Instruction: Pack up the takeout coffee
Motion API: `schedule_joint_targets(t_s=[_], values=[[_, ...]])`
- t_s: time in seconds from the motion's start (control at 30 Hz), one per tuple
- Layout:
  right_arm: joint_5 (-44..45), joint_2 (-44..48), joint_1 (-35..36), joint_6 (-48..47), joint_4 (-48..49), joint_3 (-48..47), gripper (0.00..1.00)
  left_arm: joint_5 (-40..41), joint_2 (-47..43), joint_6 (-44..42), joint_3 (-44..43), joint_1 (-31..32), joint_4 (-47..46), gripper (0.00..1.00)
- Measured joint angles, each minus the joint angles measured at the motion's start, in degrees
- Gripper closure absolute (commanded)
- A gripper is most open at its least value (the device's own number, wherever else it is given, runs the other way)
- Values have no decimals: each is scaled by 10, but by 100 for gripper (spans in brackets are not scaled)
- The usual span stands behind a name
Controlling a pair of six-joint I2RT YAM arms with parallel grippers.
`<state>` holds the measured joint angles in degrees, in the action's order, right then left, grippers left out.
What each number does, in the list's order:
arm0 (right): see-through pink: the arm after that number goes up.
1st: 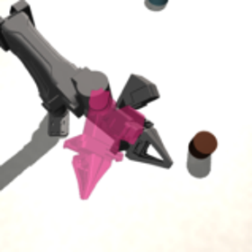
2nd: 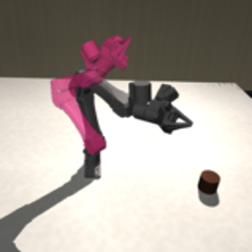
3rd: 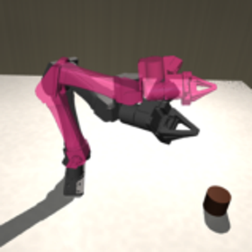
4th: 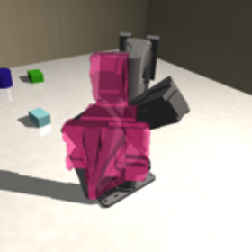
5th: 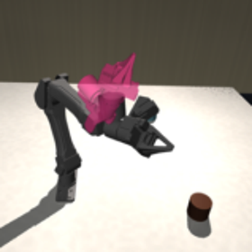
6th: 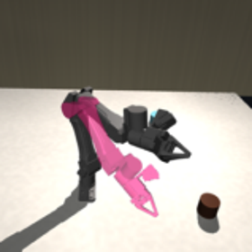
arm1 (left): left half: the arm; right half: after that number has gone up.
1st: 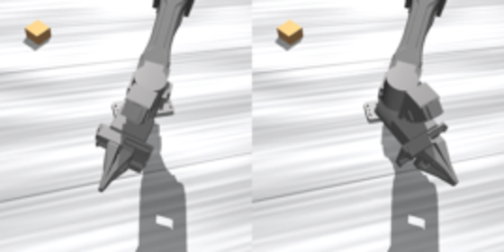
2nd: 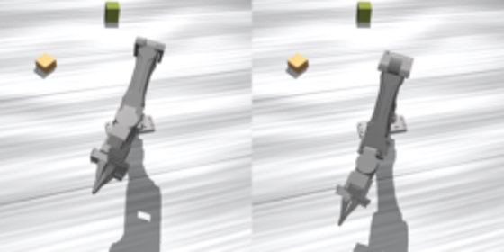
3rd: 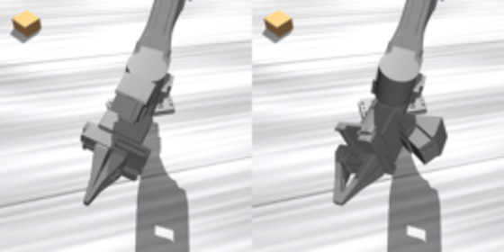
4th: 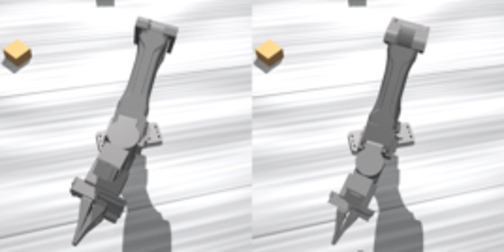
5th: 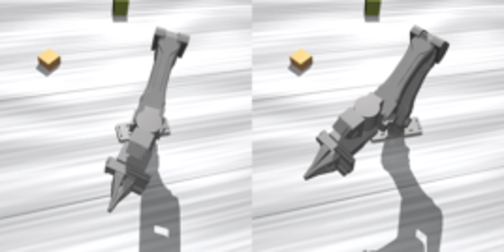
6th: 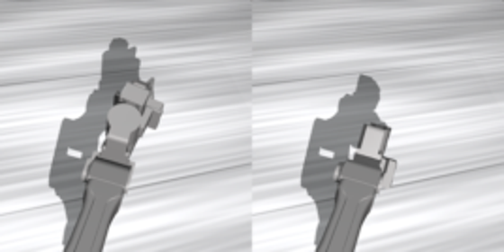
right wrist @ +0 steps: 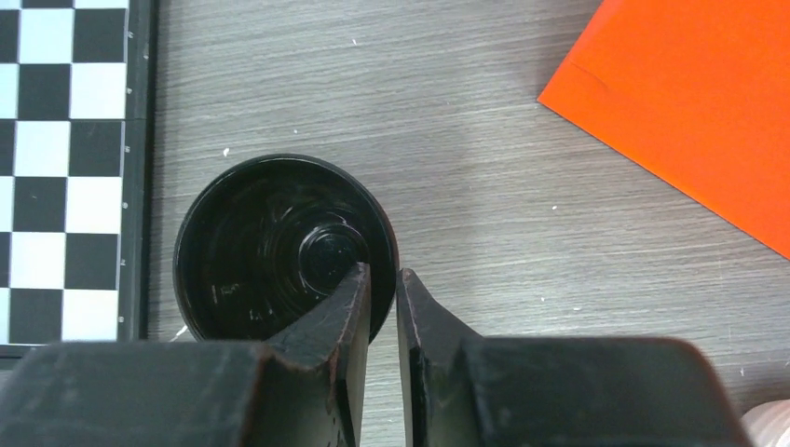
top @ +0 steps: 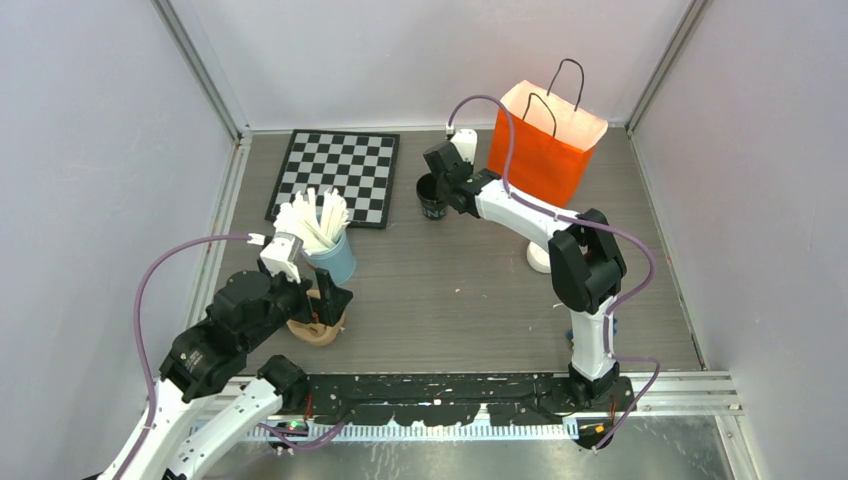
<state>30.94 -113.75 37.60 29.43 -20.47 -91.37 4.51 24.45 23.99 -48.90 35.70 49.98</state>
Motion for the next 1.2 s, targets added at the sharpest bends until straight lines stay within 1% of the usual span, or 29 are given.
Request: schedule_joint_targets(t_s=[0.13, 0.23, 0.33, 0.47, 0.8, 1.2], values=[[0, -3, 0, -5, -2, -14, 83, 1, 0, 0, 0, 0, 0, 1], [1, -9, 0, -7, -6, -24, 82, 3, 0, 0, 0, 0, 0, 1], [5, -18, -1, -7, -16, -37, 76, 4, 0, 0, 0, 0, 0, 1], [15, -26, -2, -9, -34, -51, 71, 4, 0, 0, 0, 0, 0, 1], [21, -28, -2, -19, -52, -59, 75, 4, 0, 0, 1, 0, 0, 1], [26, -59, -3, -23, -66, -86, 77, 4, 0, 0, 1, 0, 0, 2]])
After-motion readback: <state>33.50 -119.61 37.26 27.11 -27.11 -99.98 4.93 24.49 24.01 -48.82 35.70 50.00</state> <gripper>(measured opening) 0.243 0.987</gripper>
